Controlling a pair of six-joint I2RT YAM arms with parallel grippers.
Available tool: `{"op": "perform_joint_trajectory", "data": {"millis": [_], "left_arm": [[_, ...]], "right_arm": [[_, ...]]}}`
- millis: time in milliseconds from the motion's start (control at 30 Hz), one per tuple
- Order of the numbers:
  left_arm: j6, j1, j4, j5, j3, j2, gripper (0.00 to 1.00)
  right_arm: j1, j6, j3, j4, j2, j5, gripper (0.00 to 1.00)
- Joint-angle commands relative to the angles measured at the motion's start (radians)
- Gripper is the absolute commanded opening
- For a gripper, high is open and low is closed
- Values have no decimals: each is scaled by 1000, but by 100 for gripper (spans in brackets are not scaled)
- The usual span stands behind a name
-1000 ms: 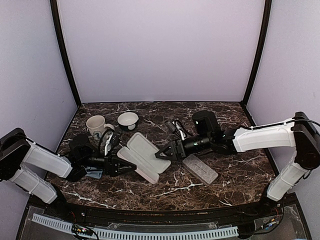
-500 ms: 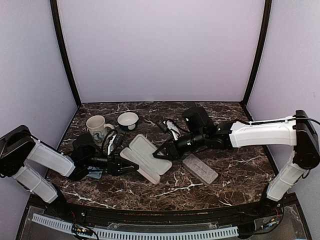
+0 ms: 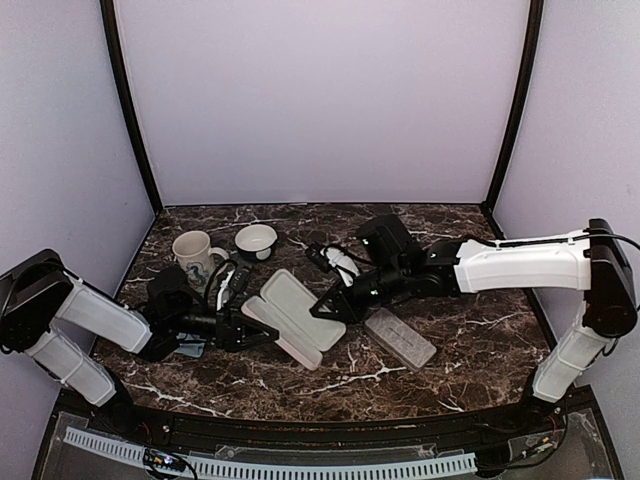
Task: Organize the sunglasses
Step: Pass from the left arm to the right, then place the opened sunglasses case at the center of the board.
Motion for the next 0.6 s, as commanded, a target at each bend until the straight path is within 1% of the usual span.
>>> {"op": "perform_joint_trajectory", "data": {"millis": [0,133,233,300,400,467,500,533,567], "left_arm": [[20,1,26,-62,-27,-14,65],[38,1,-35,-96,-45,-34,85],[51,2,-58,-119,-64,-53,95],[57,1,-67,-130,-74,-62,98],[55,1,-78,-160,-89,-82,99],[55,2,-118,-231,-99,-123,99],[55,3,-170,-292,-94,-152,99],[61,3,-256,-348,-79,-192,99],[75,2,-377,-421,-52,-231,98]], "right_arm": [[-14,-41,16,-94,-73,78,0],[-33,-71,6,-129,-115,109,0],[-51,-85,2,-147,-142,114,0],[-66,-90,-5,-150,-159,117,0],[-78,-100,-14,-159,-173,119,0],[-76,-112,-13,-176,-161,157,0],[-70,-122,-7,-192,-151,192,0],[-64,-133,-5,-207,-139,220,0],[-53,-140,-4,-217,-129,250,0]]}}
